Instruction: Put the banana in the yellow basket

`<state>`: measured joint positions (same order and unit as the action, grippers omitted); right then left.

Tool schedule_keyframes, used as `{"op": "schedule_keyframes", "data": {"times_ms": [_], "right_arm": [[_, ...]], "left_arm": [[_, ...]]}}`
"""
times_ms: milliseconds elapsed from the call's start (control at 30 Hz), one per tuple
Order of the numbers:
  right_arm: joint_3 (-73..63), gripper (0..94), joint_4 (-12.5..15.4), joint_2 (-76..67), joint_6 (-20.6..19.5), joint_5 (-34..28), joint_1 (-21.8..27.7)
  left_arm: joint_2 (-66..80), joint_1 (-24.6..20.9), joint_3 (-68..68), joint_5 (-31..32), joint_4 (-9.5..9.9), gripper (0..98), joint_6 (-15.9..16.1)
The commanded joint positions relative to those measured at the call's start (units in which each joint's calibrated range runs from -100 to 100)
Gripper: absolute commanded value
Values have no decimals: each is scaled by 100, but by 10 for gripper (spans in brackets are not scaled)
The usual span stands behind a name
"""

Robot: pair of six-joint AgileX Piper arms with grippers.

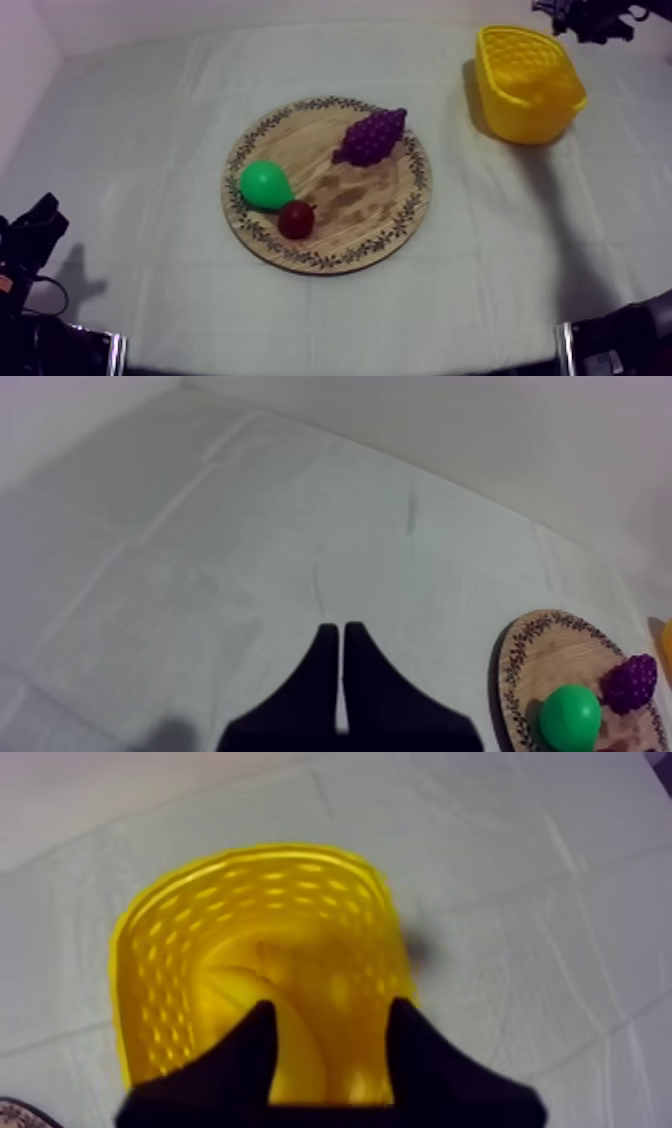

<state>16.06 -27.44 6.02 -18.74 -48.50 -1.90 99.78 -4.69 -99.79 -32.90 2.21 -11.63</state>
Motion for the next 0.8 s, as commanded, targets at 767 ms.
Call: {"op": "schedule_keyframes", "data": {"times_ms": [767], "right_arm": [[6088,5,779,-5726,23,3565,188]], "left_arm": [[5,2,1,0,-3,1,-2]]}}
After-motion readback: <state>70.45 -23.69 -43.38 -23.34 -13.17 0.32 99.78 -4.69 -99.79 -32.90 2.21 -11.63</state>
